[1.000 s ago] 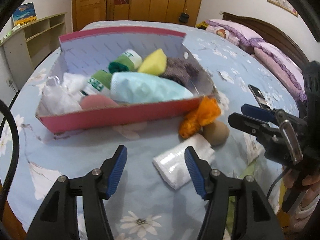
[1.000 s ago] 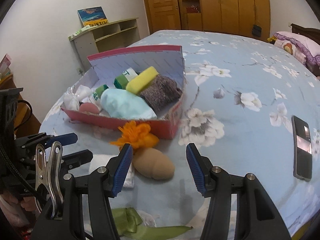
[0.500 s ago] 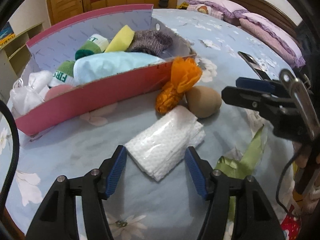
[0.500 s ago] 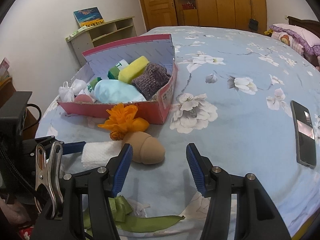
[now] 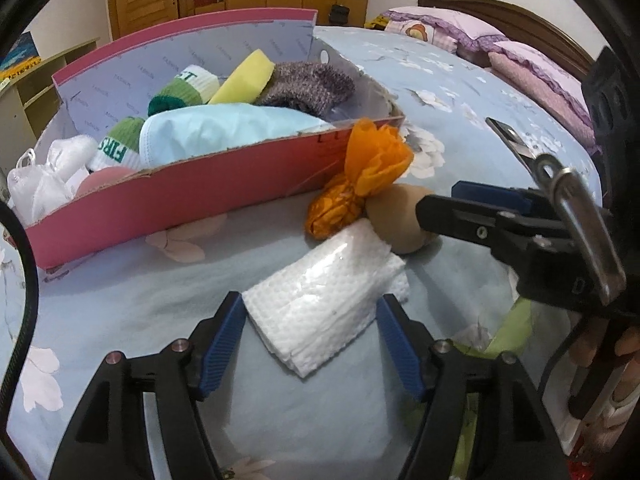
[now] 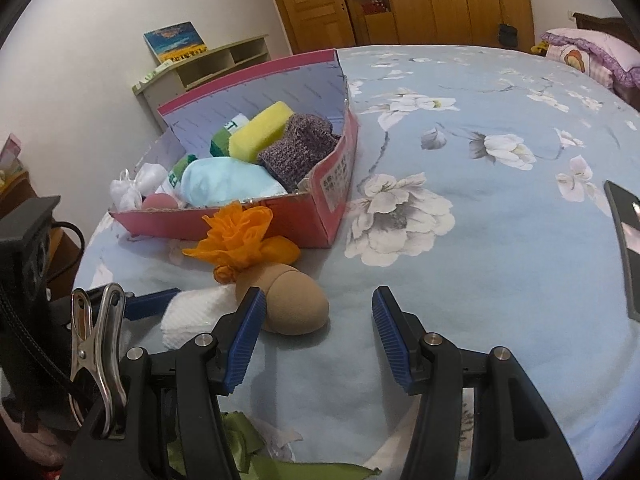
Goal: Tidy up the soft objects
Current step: 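Grasp the white folded cloth with the left gripper while the right grasps the tan egg sponge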
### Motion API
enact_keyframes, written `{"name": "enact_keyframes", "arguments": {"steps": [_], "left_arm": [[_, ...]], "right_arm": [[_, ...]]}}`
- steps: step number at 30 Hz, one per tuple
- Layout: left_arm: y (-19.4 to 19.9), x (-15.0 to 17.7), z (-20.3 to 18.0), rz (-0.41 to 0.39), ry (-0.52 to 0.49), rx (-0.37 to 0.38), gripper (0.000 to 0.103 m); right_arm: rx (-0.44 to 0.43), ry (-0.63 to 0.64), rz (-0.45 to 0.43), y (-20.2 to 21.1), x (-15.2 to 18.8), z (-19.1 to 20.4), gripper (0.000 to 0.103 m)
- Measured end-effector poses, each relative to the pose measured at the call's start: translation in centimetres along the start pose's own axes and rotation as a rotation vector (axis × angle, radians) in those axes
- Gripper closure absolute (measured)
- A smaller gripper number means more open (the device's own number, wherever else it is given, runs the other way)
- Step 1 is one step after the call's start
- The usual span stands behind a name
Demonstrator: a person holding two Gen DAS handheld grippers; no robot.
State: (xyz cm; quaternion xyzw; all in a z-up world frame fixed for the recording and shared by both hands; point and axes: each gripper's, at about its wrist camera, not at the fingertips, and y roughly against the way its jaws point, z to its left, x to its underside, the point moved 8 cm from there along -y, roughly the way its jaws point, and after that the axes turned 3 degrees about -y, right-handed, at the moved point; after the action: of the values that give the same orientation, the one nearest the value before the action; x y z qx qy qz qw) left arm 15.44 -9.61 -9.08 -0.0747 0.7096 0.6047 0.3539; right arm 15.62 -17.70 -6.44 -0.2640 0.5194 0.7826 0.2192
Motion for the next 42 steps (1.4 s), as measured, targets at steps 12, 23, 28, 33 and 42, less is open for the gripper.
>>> {"name": "enact_keyframes", "arguments": {"steps": [12, 23, 28, 33, 42], "left_arm": [[-0.6, -0.6, -0.4, 0.041, -0.011, -0.013, 0.033], [0.7, -0.7, -0.7, 0.031, -0.005, 0.019, 0.072], [1.6, -0.5, -0.5, 0.025, 0.002, 0.013, 0.077], [2.8, -0.3, 0.2, 0.000, 0.031, 0.001, 0.079], [4.9, -0.5, 2.1, -0.054, 0.105, -0.014, 0.079]], "right_arm": [[-0.067, -0.024, 0.006, 0.2, 0.2, 0.0, 0.046], [-0.117, -0.007, 0.039, -1.4, 0.5, 0.9, 0.046], [-0.132, -0.028, 0.034, -1.0, 0.6, 0.6, 0.048], [-0.120, -0.041, 0.032, -1.1, 0.9, 0.4, 0.055], [-0.083, -0.069, -0.001, 0.5, 1.4, 0.3, 0.064]]}}
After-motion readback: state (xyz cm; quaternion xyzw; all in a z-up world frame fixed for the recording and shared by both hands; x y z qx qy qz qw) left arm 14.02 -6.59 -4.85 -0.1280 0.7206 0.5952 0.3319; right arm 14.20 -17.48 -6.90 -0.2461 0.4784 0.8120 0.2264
